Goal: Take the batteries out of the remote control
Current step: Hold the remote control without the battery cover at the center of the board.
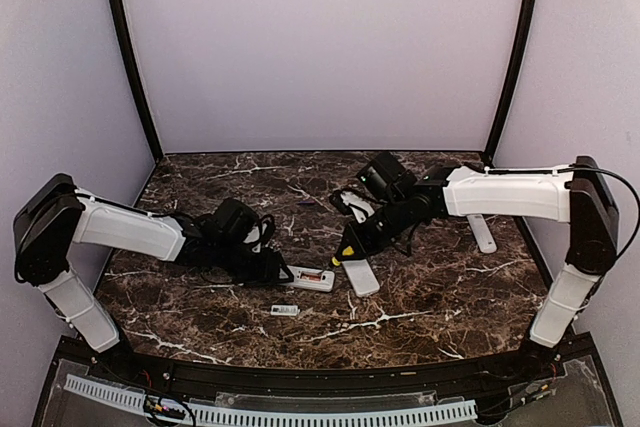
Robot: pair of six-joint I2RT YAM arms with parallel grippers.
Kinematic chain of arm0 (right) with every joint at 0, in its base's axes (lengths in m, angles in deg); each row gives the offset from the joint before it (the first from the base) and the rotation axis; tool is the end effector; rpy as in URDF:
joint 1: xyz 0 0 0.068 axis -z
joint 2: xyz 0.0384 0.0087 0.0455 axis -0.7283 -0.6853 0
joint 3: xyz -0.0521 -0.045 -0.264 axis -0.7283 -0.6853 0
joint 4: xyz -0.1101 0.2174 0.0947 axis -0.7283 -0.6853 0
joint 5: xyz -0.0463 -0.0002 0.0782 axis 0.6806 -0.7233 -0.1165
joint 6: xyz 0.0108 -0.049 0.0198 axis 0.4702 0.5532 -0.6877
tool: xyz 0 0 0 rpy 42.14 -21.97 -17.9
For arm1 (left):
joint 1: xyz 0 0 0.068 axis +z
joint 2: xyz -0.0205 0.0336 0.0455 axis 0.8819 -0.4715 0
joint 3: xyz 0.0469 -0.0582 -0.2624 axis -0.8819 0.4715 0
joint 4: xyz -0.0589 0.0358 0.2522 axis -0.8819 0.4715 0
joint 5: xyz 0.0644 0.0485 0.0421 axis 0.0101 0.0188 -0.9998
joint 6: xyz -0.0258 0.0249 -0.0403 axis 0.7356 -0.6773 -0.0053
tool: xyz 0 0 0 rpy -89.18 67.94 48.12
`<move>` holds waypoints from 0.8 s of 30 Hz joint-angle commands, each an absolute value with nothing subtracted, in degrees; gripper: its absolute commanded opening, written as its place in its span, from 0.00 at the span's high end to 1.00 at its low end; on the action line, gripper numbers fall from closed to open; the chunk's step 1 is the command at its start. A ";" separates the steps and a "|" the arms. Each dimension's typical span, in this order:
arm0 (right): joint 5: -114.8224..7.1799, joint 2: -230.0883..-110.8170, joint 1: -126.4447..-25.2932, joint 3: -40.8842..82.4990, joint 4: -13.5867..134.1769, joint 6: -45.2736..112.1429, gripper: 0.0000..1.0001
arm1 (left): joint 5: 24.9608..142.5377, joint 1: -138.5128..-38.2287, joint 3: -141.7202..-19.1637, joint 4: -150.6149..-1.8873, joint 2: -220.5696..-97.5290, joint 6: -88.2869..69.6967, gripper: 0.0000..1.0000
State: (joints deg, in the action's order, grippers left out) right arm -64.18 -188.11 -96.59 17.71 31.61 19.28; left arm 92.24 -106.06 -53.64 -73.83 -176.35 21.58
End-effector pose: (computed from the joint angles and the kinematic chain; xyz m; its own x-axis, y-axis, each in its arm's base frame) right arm 0.2285 0.2881 0.2312 -0.7967 -0.4164 -0.4380 -0.5941 0.6731 0.4405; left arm 0.2190 -0.2272 0.1578 -0.9355 0.0079 -0.3532 0.2374 0.7545 -0.6119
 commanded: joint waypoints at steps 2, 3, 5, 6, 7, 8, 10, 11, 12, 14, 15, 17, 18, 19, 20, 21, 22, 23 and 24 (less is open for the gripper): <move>-63.80 -189.92 -96.31 19.15 30.00 22.46 1.00 | 92.84 -106.44 -52.07 -73.53 -174.99 25.15 0.49; -63.81 -189.98 -96.31 18.99 30.11 22.61 1.00 | 92.92 -106.48 -52.12 -73.25 -174.92 25.37 0.49; -63.64 -189.83 -96.25 18.80 30.21 22.75 1.00 | 92.97 -106.77 -52.08 -72.91 -174.69 25.69 0.49; -63.33 -189.91 -96.18 18.68 30.25 22.76 1.00 | 93.06 -106.96 -52.07 -72.89 -174.52 25.77 0.49; -63.13 -189.90 -96.18 18.54 30.36 22.80 1.00 | 93.13 -107.05 -52.06 -72.91 -174.52 25.78 0.49; -63.06 -189.96 -96.05 18.55 30.45 22.89 1.00 | 93.23 -107.11 -52.02 -73.11 -174.81 25.81 0.49; -63.26 -190.27 -95.97 18.71 30.56 23.08 1.00 | 93.46 -107.13 -52.16 -73.49 -175.62 25.70 0.48; -63.31 -190.60 -95.96 19.01 30.42 23.23 1.00 | 93.54 -107.13 -52.23 -73.69 -175.95 25.66 0.48; -63.32 -190.88 -95.96 19.22 30.25 23.37 1.00 | 93.43 -107.13 -52.35 -73.90 -176.59 25.43 0.48; -63.17 -191.15 -95.81 19.55 30.24 23.62 1.00 | 92.54 -107.13 -52.39 -74.01 -177.15 24.83 0.49; -62.95 -191.19 -95.87 19.61 30.30 23.76 1.00 | 91.75 -107.13 -52.44 -73.99 -177.24 24.61 0.49; -62.71 -191.19 -95.81 19.87 30.29 23.98 1.00 | 90.23 -107.11 -52.97 -73.97 -177.52 23.79 0.49; -62.77 -191.23 -95.67 20.00 30.25 24.13 1.00 | 89.35 -107.08 -53.39 -73.97 -177.84 23.14 0.50; -63.06 -191.46 -95.62 20.11 30.28 24.24 1.00 | 88.97 -107.06 -53.64 -73.97 -178.07 22.84 0.50; -63.48 -191.75 -95.53 20.21 30.30 24.25 1.00 | 88.35 -107.05 -54.09 -73.97 -178.64 22.38 0.51; -63.92 -192.14 -95.50 20.23 30.29 24.25 1.00 | 87.98 -107.05 -54.25 -73.97 -178.95 22.20 0.52; -64.31 -192.40 -95.52 20.19 30.26 24.21 1.00 | 87.38 -107.05 -54.44 -75.66 -179.45 21.95 0.53; -64.71 -192.73 -95.52 20.15 30.36 24.17 1.00 | 87.10 -107.05 -54.53 -76.31 -179.86 21.90 0.54; -65.04 -193.08 -95.50 20.02 30.39 24.00 1.00 | 86.81 -107.05 -54.61 -77.35 -180.09 21.92 0.54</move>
